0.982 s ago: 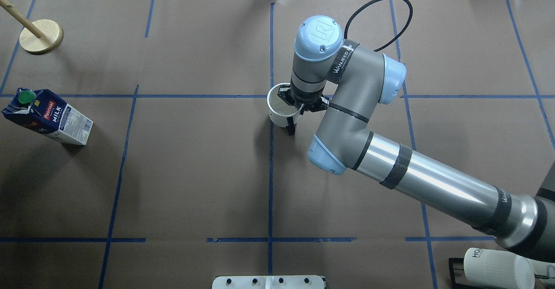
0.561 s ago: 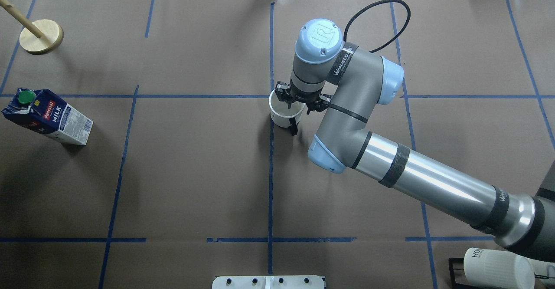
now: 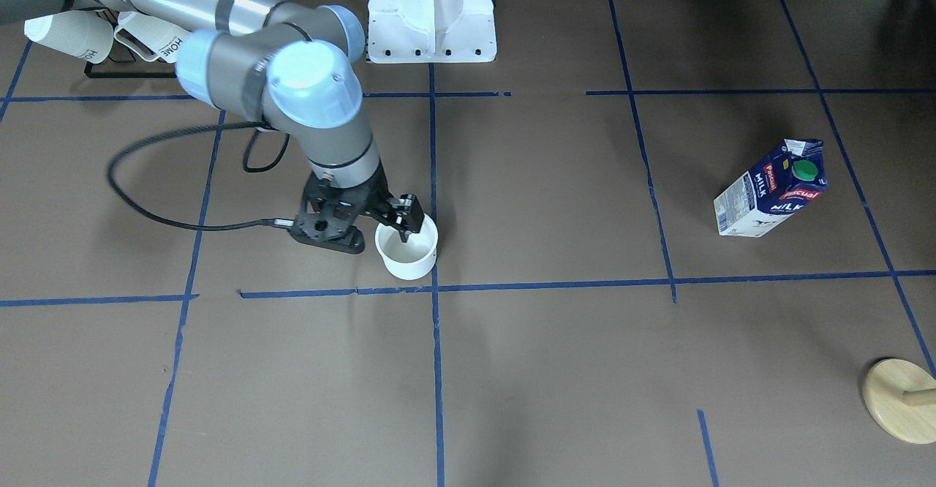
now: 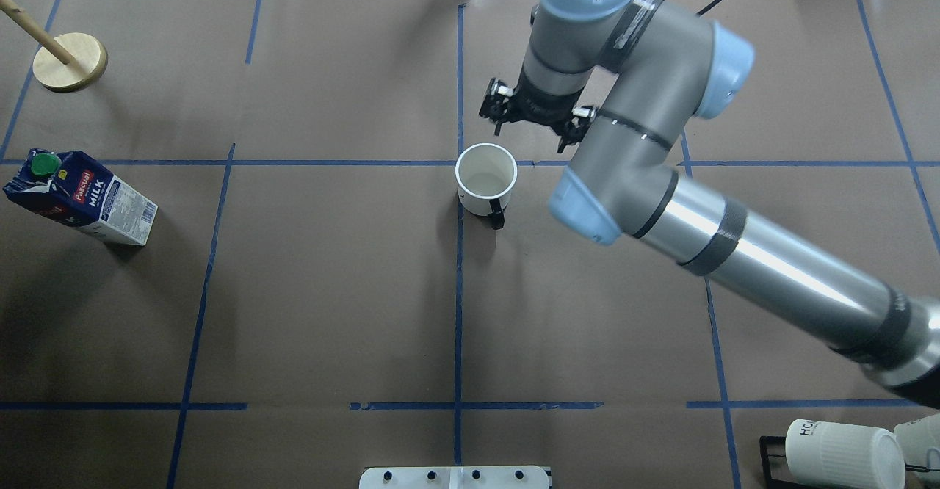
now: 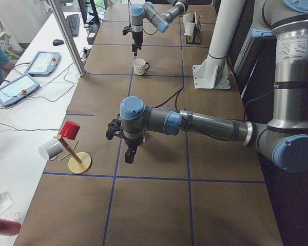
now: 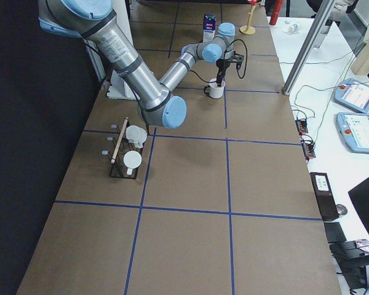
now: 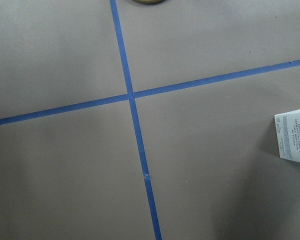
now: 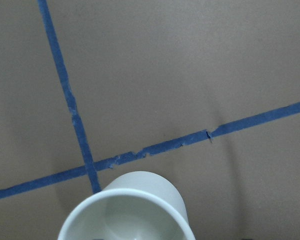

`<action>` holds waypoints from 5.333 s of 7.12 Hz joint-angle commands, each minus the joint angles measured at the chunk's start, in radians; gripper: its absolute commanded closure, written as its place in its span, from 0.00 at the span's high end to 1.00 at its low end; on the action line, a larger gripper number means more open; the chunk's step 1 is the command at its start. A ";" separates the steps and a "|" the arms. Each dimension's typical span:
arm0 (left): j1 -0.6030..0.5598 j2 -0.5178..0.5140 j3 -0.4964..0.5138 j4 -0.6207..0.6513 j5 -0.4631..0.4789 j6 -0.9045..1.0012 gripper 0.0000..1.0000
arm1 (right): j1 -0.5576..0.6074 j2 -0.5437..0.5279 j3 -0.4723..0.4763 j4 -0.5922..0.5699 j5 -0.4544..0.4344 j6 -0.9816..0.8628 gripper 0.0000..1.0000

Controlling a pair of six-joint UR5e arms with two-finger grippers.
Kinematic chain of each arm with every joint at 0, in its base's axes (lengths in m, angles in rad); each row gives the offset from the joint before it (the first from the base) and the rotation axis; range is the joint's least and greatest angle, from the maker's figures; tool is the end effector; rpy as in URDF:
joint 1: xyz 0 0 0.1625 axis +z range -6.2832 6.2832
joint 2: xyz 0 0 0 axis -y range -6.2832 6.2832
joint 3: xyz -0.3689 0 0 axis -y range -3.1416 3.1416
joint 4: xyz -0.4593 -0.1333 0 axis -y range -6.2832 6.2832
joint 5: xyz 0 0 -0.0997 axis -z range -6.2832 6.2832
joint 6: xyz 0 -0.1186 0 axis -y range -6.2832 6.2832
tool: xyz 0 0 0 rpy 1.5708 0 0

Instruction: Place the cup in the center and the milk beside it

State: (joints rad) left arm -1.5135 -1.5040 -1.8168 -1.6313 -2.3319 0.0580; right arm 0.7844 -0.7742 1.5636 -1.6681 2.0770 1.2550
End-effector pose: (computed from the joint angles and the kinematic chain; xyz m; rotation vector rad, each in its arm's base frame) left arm -0.0202 -0.5466 0.5085 0.2286 0.7584 0.2004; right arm -0.4633 -0.5694 0.1106 -0.0602 -0.8325 0.2661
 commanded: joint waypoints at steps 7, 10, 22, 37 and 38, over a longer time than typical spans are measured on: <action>0.015 -0.140 0.018 0.005 -0.104 -0.109 1.00 | 0.667 -0.881 0.352 -0.091 0.233 -1.341 1.00; 0.056 -0.140 -0.027 0.018 -0.118 -0.136 1.00 | 0.754 -1.070 0.354 0.016 0.229 -1.429 1.00; 0.427 -0.130 -0.045 -0.068 0.103 -0.578 0.95 | 0.754 -1.068 0.355 0.019 0.230 -1.408 1.00; 0.832 -1.059 0.378 0.228 0.321 -1.118 0.42 | 0.754 -1.068 0.346 0.018 0.232 -1.405 1.00; 0.832 -1.058 0.383 0.226 0.322 -1.116 0.42 | 0.754 -1.068 0.345 0.018 0.232 -1.405 1.00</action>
State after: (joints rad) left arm -0.6828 -2.5610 -1.4503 -1.3924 -2.0153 -1.0597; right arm 1.5385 -1.8423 1.9094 -1.6504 2.3086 -0.1503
